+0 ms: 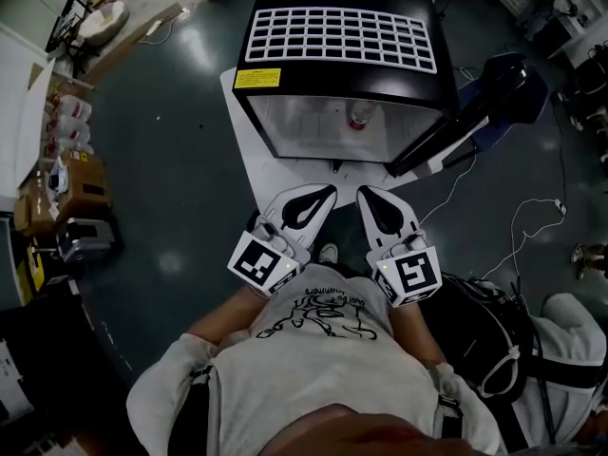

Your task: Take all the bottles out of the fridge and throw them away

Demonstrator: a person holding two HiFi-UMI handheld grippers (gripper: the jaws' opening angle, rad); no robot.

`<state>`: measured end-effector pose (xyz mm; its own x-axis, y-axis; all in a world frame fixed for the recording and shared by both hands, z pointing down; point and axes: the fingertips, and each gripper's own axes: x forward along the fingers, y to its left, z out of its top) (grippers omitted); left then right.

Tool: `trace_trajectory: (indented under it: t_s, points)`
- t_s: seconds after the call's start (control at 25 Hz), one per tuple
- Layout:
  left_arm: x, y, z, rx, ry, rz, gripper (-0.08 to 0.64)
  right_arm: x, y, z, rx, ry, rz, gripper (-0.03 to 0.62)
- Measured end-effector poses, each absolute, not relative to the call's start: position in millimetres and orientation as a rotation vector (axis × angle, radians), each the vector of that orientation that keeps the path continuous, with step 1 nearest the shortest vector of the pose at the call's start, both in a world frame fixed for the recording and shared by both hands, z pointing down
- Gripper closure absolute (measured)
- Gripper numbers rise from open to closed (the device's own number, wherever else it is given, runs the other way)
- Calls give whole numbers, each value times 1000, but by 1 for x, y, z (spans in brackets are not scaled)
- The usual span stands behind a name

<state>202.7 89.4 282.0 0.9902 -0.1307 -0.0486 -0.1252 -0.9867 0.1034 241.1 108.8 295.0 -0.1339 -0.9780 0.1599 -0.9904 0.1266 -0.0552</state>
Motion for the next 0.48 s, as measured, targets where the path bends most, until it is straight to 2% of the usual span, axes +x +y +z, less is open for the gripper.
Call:
trace_trajectory:
  t_s: [0.48]
  points:
    - [221,63,298,3067,-134,-64,551,267,87,315,2151,-2169,219,581]
